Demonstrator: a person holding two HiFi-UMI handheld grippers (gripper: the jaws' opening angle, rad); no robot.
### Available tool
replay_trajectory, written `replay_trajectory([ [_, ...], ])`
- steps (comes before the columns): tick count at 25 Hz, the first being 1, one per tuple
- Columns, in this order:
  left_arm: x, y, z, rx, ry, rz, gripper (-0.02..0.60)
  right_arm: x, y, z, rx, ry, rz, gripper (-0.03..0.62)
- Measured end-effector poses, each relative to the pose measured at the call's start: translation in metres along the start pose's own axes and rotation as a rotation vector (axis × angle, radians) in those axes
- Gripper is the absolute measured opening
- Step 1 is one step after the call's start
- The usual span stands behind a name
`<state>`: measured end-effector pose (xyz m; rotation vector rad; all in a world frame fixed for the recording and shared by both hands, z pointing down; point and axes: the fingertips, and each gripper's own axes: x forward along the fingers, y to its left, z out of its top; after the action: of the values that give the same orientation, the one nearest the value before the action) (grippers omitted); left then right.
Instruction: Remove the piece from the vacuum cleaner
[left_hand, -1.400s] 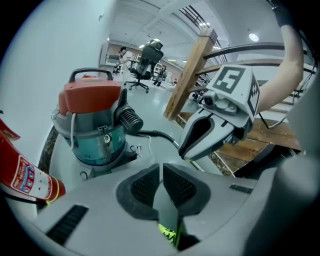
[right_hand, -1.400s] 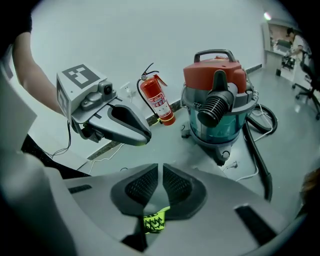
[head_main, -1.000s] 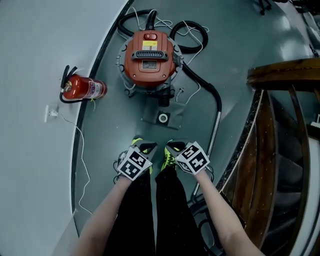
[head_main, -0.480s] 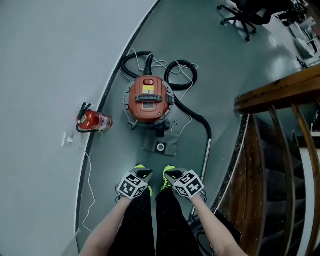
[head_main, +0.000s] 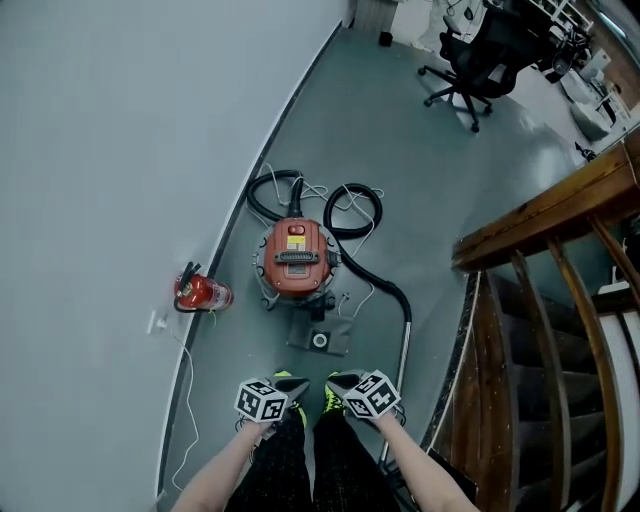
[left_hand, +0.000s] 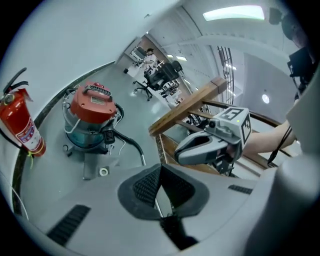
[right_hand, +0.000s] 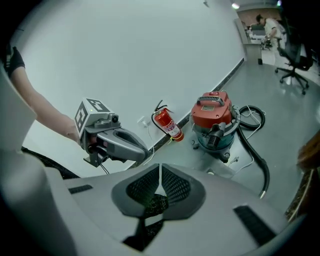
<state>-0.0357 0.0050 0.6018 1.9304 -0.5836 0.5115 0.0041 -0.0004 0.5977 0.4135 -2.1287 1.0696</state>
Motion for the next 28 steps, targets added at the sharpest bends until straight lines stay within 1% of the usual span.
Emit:
replay_trajectory([
  [6, -0.023, -0.023, 0.006, -0.033, -0.022, 0.01, 0.009, -0.021, 0.023, 0.009, 0.028, -0.011, 0.006, 0.028],
  [11, -0.044, -0.042, 0.023, -0.049, -0.073, 0.002, 0.011, -0.036, 0.047, 0.019, 0.016, -0.021, 0.019, 0.028],
  [15, -0.06, -0.056, 0.041, -0.04, -0.108, 0.006, 0.009, -0.053, 0.063, 0.025, 0.02, -0.042, 0.025, 0.028],
  [19, -0.077, -0.061, 0.058, -0.05, -0.151, 0.005, 0.009, -0.066, 0.072, 0.032, 0.036, -0.067, 0.014, 0.028],
  [25, -0.095, -0.075, 0.069, -0.017, -0.148, -0.01, 0.009, -0.081, 0.082, 0.045, 0.049, -0.103, -0.004, 0.028],
  [28, -0.105, -0.085, 0.076, -0.04, -0.176, -0.035, 0.009, -0.085, 0.086, 0.051, 0.059, -0.124, -0.017, 0.028],
])
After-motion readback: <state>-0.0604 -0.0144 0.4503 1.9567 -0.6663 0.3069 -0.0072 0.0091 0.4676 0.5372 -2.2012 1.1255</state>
